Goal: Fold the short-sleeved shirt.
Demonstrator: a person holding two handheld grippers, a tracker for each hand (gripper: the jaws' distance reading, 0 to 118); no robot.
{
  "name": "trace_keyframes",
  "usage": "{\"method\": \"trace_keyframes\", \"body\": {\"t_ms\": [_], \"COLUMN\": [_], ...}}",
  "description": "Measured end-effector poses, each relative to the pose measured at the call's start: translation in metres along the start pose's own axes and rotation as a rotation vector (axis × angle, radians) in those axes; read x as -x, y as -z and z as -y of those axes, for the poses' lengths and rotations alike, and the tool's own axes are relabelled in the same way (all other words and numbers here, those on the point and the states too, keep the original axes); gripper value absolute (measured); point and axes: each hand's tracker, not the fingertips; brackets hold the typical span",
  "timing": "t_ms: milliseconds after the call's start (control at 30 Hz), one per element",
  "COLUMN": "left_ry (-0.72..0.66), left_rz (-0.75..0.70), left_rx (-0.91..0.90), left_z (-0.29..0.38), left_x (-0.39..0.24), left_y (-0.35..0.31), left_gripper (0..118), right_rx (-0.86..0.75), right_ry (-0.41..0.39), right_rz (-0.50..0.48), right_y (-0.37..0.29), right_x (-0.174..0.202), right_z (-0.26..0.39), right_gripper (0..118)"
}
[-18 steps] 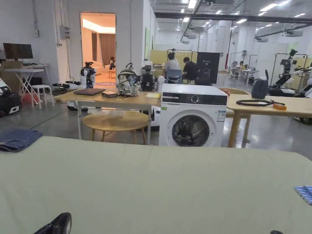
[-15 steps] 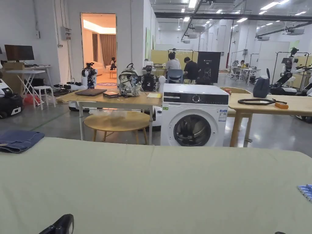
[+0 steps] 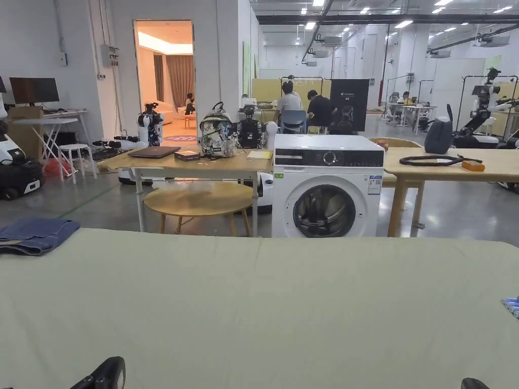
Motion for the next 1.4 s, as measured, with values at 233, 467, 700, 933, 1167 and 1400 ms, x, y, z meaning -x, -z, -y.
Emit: {"method": "trace_keyframes", "body": {"t_ms": [233,467,700,933,1167,1400], "left_ry": [0.0,0.003,-0.007,0.007,0.012,0.022], "left_rz": [0.003,-0.011,-0.021,-0.051,-0.218,-0.277], "left_rx": [-0.006,-0.011,-0.01,0.001,0.034,0.14], "left_z": [-0.002,-0.004,-0.003,-0.002,-0.001,0.004], "left_x": [0.001,0.005,0.009,0.022,0.068,0.119], "left_y": [-0.001,-0.005,-0.007,-0.017,-0.05,-0.059], "left_gripper": [0,0,0,0,0,0], "right_rx": [-0.01,-0.016,-0.017,-0.021,-0.02,0.028], "right_ry": [-0.014,-0.009,-0.001,-0.01,0.009,0.034], "right_rz": [-0.013,-0.031,-0.037,-0.101,-0.274,-0.361], "right_y": [-0.001,0.0,0.001,0.011,0.023,0.035], "right_x": [0.005,0.009,0.012,0.034,0.083,0.113], "right_z": [-0.003,-0.004,-0.005,-0.008,-0.006,0.005], "right_gripper": [0,0,0,0,0,0]}}
